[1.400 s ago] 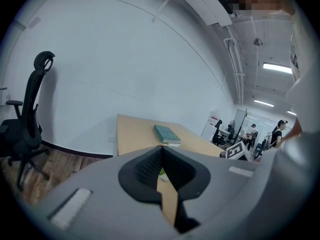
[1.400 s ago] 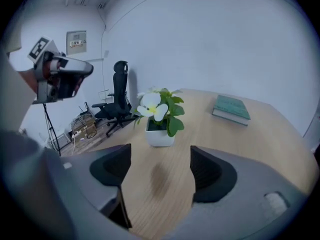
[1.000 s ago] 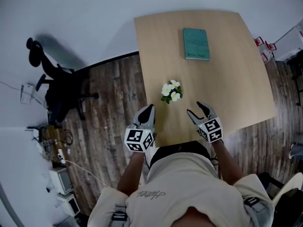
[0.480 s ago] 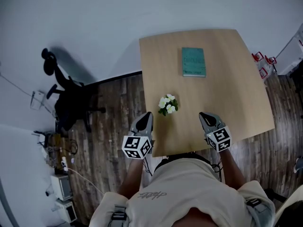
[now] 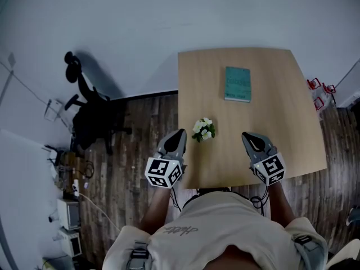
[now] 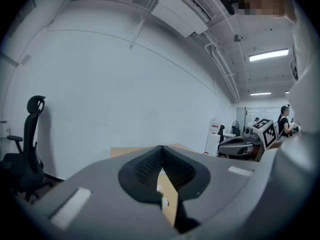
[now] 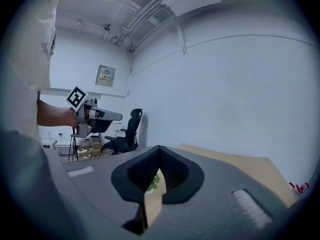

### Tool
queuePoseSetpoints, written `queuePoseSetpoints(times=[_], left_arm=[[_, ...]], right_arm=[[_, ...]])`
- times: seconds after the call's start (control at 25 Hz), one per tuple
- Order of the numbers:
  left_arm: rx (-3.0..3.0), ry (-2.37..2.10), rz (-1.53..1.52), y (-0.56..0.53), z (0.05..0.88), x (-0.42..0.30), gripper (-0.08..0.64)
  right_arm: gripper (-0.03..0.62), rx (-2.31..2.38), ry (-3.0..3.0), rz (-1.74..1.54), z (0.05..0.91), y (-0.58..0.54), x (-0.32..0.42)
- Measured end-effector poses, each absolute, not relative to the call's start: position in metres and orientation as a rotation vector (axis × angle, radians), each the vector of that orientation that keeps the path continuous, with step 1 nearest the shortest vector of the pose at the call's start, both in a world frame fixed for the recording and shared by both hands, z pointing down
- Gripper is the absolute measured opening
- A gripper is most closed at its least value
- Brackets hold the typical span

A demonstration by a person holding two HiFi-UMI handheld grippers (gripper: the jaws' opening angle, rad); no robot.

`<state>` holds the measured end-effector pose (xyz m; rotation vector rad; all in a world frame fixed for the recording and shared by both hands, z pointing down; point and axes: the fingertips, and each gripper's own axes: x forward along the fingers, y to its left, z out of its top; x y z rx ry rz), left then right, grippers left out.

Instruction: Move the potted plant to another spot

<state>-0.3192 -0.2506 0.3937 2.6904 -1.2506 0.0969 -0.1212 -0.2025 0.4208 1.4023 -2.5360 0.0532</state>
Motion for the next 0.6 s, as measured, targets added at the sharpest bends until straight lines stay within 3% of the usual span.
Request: queuePoseSetpoints(times=[0.6], left_arm=[[2.814,-1.266,-0.041,-0.259,0.329,-0.300,0.017]], right_arm=[[0.002,1.417,-2.709,-0.055,0.344,-0.217,-0.136]])
